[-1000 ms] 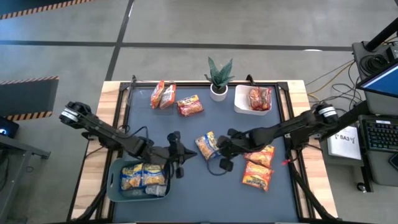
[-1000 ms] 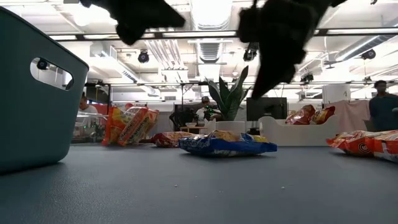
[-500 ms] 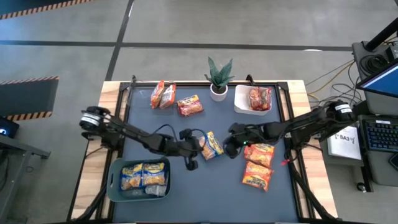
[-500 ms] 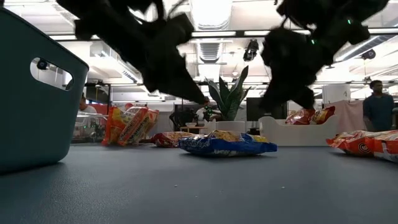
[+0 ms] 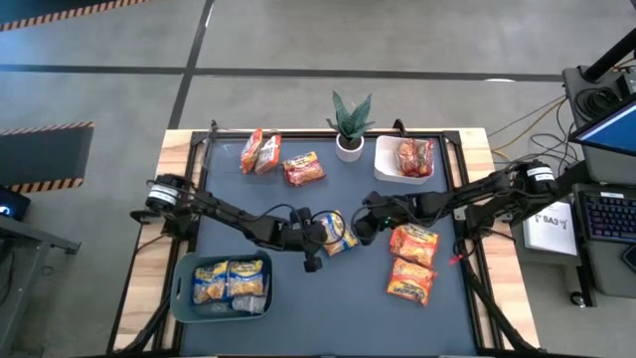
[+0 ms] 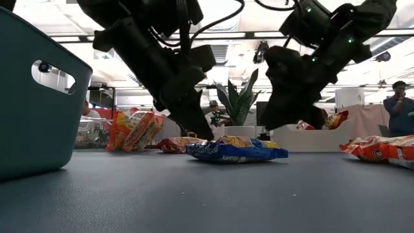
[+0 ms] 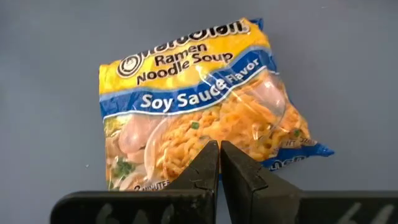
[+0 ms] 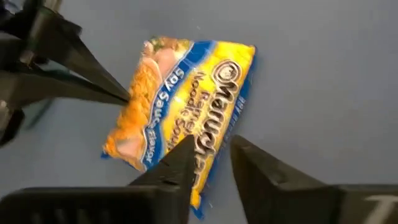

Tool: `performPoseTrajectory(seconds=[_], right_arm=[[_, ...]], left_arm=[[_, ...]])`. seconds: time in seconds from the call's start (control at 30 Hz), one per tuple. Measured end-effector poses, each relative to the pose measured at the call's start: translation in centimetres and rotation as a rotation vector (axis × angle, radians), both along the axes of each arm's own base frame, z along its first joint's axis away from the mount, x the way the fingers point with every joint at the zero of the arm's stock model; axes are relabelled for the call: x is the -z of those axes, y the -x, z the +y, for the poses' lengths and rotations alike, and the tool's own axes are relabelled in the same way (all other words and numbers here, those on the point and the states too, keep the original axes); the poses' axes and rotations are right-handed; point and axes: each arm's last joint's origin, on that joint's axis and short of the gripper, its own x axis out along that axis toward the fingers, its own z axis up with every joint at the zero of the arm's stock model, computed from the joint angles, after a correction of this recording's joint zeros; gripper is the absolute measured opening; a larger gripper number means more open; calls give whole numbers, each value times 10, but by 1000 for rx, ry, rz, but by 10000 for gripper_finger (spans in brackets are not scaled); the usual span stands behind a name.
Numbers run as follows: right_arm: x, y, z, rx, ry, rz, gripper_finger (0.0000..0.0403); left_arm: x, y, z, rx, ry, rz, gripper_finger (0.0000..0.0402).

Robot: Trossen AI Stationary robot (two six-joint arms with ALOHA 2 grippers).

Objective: Sort Maruchan noodles
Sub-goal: Put the blue noodle pack into the blue bin

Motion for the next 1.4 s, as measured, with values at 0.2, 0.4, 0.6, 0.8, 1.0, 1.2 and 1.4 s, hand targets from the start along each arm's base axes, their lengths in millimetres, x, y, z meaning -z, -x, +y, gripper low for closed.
performPoseTrajectory(seconds=[0.2, 0.4, 0.6, 0.8, 1.0, 1.2, 1.4], right_arm=[[9, -1, -2, 13, -18, 16, 188], [19, -13, -4, 13, -49, -32, 252], [35, -24, -4, -22, -98, -87, 292], [47, -34, -5, -58, -136, -139, 310], [51, -38, -5, -67, -131, -169, 300], [46, -37, -5, -84, -109, -188, 261], [45, -37, -5, -88, -104, -196, 210]], left_arm=[[5, 4, 1, -21, 12, 21, 0], [8, 7, 1, -34, 23, 24, 0], [10, 8, 2, -41, 38, 28, 0], [12, 9, 1, -57, 60, 30, 0], [13, 9, 1, -61, 66, 31, 0], [13, 10, 1, -64, 68, 31, 0], [13, 9, 1, -66, 71, 29, 0]])
